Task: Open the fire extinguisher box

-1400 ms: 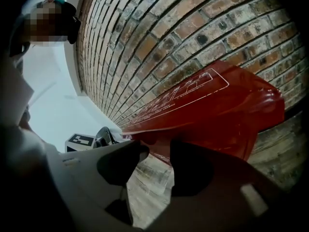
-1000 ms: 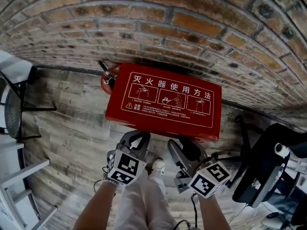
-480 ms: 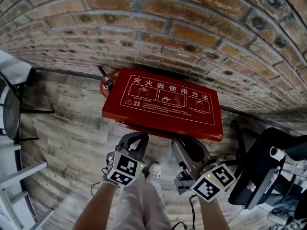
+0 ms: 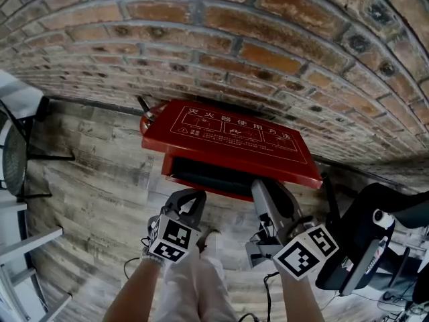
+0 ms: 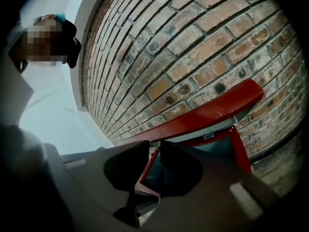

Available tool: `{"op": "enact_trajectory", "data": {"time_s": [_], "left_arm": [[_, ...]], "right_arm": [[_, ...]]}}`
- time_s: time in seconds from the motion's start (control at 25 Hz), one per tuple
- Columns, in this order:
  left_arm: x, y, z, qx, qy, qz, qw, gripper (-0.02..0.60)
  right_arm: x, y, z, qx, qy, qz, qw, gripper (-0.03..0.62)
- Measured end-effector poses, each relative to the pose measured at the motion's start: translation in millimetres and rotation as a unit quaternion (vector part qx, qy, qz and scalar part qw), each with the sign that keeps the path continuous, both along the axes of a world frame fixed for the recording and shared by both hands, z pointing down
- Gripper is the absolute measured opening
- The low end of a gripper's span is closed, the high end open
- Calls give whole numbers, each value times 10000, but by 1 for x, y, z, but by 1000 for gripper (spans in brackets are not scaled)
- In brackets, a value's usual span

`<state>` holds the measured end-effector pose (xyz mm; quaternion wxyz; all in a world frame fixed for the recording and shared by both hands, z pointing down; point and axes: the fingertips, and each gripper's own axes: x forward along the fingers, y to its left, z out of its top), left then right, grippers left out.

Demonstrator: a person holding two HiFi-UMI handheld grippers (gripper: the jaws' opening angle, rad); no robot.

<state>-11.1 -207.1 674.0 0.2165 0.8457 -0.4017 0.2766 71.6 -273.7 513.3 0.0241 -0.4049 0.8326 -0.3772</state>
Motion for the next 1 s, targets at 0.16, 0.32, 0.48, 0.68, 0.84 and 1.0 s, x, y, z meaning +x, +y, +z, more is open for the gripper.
{"op": "enact_trajectory", "data": {"time_s": [0.16,0.32,0.48,0.68,0.84,1.0], "left_arm": [[1,-2,-2,5,9,6,10000,-2],[1,-3,-4,19,36,-12,10000,-2],[2,-4,-6,37,54,-47,10000,-2],[2,-3,-6,35,39,-72,10000,-2],[3,-2,-8,47,55,-55,10000,-2],[1,-2,-8,57,34,-55,10000,-2]], "right_arm": [[5,-16,-5,36,183,119,9998,-6],[6,-31,-16,191,293,114,9993,-6],[7,-49,-26,343,411,107,9985,-6],[7,-72,-34,511,560,81,9971,-6],[12,-90,-40,544,538,247,9968,-5],[21,-110,-46,538,393,502,9965,-5]]}}
